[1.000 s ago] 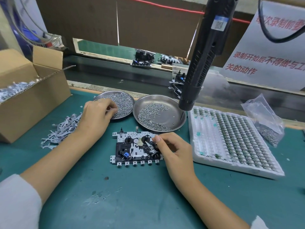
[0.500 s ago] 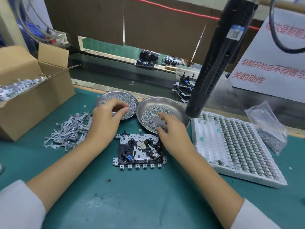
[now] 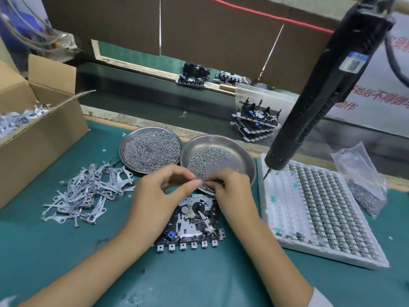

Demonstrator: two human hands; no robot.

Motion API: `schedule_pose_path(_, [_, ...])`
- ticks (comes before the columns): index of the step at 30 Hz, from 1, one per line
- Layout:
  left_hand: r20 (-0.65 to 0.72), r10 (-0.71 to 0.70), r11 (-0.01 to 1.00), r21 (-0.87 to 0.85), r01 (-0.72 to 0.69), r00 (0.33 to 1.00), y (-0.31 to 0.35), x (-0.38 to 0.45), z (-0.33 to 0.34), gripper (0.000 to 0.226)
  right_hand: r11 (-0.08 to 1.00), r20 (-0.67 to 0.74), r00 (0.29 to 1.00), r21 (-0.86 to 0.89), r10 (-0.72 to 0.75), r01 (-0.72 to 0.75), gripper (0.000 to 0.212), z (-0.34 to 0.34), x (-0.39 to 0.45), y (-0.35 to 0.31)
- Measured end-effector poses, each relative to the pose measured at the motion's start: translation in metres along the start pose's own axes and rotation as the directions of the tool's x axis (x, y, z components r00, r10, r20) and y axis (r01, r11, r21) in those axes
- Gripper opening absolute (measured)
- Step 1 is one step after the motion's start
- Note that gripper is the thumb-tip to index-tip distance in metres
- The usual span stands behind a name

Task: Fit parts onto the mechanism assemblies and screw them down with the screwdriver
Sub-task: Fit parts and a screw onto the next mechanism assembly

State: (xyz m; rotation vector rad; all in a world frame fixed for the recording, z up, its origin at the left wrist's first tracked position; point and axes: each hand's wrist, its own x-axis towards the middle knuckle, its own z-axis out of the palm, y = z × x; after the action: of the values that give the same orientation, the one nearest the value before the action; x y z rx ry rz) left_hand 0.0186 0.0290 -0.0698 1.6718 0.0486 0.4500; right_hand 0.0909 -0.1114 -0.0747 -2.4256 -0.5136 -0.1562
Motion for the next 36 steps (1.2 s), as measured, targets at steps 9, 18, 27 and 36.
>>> schedule_pose_path(9, [-0.010,0.060,0.989,0.137,-0.058,0.998,-0.004,-0.005,0.002,0.021,0.778,-0.098,0.977,0.622,0.187,-0.087,0.031,-0.010,-0.010,-0.004])
schedule_pose_path(18, [-0.029,0.128,0.984,0.132,-0.123,0.991,-0.001,-0.010,0.006,0.029,0.195,0.286,0.935,0.925,0.209,-0.327,0.028,-0.018,-0.033,-0.016])
schedule_pose_path(27, [-0.039,0.167,0.980,0.115,-0.162,0.985,0.001,-0.011,0.008,0.027,0.104,0.317,0.927,0.934,0.201,-0.342,0.020,-0.017,-0.033,-0.016])
schedule_pose_path(36, [0.059,0.282,0.943,0.167,-0.288,0.958,-0.001,-0.011,0.009,0.031,0.069,0.525,0.850,0.847,0.050,-0.527,0.028,-0.028,-0.029,-0.004])
